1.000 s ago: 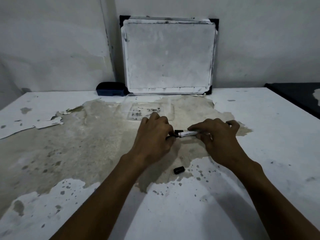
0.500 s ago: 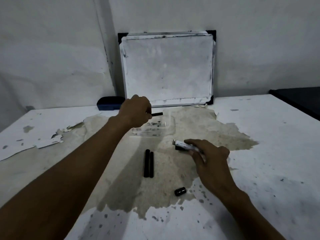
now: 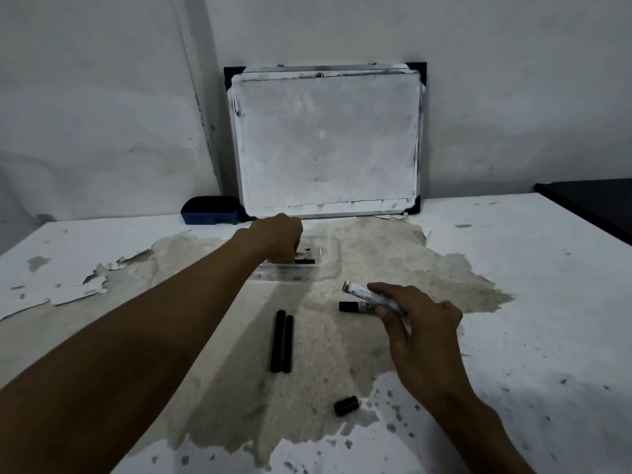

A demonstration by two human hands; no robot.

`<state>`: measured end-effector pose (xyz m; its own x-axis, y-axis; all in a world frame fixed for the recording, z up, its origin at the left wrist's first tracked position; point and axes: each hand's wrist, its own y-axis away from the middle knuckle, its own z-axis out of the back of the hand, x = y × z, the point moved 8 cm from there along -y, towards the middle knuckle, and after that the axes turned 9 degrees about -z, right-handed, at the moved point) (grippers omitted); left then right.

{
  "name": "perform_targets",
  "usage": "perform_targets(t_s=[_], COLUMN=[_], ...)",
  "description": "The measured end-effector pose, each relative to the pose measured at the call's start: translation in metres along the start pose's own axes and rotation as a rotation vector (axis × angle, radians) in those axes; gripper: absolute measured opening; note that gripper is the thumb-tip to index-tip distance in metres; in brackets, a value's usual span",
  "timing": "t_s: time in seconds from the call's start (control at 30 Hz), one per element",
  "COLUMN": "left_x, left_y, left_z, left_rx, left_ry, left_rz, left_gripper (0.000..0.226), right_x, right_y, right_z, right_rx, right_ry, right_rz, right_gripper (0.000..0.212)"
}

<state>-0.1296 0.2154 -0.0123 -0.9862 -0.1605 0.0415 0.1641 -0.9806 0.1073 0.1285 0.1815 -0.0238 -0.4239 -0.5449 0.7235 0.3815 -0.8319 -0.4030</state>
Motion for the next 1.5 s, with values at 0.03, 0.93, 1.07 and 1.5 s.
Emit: perform_targets(t_s=[0.03, 0.93, 1.07, 1.5], left_x=[0.001, -0.09, -0.1, -0.084], left_y=[0.001, 0.154, 0.155, 0.142], left_z=[0.002, -0.024, -0.027, -0.03], left_rx=[-0.008, -0.443, -0.444, -0.375], left_ry=[0.004, 0.001, 0.018, 0.492], left_rz=[0.01, 0.182, 0.149, 0.385], left_gripper=[0.017, 0.015, 0.019, 0.026], right_x=[0.0, -0.003, -0.004, 0.002], right_y=[0.001, 0.014, 0.014, 0.014], right_z=[0.0, 0.009, 0.01, 0.014], right_rx=[0.0, -0.007, -0.014, 0.001], right_ry=[0.002, -0.094, -0.102, -0.132], right_rz=[-0.001, 0.002, 0.006, 0.011], right_gripper=[0.03, 0.033, 0.032, 0.031])
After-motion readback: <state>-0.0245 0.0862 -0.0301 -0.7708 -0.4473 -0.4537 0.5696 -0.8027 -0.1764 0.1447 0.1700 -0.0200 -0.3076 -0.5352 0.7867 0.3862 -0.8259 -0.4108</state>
